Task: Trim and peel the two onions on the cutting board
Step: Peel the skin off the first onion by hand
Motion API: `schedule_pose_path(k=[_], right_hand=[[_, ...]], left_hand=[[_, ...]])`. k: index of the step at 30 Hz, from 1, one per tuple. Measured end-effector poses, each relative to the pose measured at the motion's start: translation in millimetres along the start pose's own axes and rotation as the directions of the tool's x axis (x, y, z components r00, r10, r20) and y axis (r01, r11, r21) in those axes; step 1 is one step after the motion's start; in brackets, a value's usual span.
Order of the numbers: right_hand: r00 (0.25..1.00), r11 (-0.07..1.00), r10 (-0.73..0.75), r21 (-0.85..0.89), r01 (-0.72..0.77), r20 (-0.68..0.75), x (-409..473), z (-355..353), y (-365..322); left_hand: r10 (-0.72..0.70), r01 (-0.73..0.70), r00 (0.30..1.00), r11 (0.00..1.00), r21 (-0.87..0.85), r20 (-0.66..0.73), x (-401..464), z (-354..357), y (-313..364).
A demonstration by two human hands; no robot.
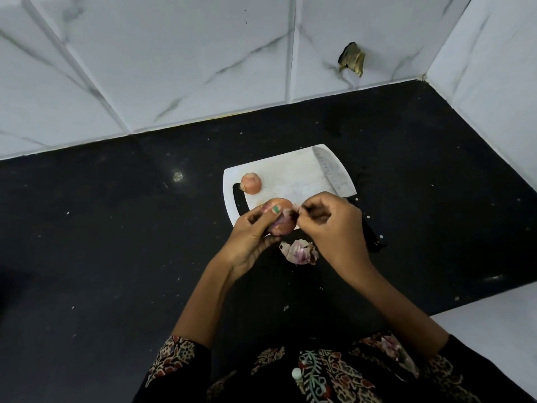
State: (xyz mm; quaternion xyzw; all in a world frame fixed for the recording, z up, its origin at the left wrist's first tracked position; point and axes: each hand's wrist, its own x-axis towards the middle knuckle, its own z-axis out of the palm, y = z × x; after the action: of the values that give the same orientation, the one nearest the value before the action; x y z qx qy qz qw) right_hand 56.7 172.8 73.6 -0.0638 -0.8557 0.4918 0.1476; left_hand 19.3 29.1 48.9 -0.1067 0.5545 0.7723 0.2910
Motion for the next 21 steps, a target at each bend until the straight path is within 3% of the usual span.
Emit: schedule_pose_path(k=[4,8,10,11,13,16,18,20,21], right_hand=[[0.961,0.927,0.274,0.259,-0.271,0.027,2.6,-3.1,-6.1],[0.835,0.618,0.53,0.608,-0.499,0.147,6.0,-4.2,-6.6],[0.765,0.504,0.621,0.66,-0.556,0.17,8.4,-3.6,2.7],[0.741,0.5,0.655,0.649,-0.573,0.15,8.3,-3.1,8.6],[0.733,0.574,0.678,0.581,-0.577,0.058,4.6,-1.8,21.3],[0.839,0.812,0.539,0.303,-0.498,-0.066,-3.0,-2.1,36.0],[0.917,0.917,0.399,0.032,-0.398,-0.017,-3.8,-2.5,43.2],[0.942,0.932,0.321,-0.211,-0.296,0.096,-4.2,-2.1,44.3],[0.945,0.93,0.305,-0.251,-0.268,0.118,-4.4,-1.8,42.4]], left_hand=[[-0.041,0.043,0.999,0.995,-0.09,0.026,-2.2,-2.2,0.0],[-0.043,0.049,0.998,0.992,-0.116,0.056,-4.1,-2.7,-0.3],[-0.044,0.059,0.994,0.984,-0.166,0.095,-4.8,-3.2,0.8],[-0.044,0.067,0.992,0.978,-0.197,0.119,-4.8,-3.3,1.3],[-0.044,0.082,0.986,0.968,-0.239,0.162,-4.3,-3.6,1.7],[-0.046,0.087,0.982,0.972,-0.217,0.185,-2.6,-4.3,1.4],[-0.052,0.08,0.983,0.984,-0.158,0.176,-1.7,-3.9,0.5],[-0.071,0.088,0.987,0.99,-0.11,0.145,-1.0,-1.6,-1.0],[-0.088,0.102,0.988,0.989,-0.109,0.128,-1.5,-0.2,-1.3]])
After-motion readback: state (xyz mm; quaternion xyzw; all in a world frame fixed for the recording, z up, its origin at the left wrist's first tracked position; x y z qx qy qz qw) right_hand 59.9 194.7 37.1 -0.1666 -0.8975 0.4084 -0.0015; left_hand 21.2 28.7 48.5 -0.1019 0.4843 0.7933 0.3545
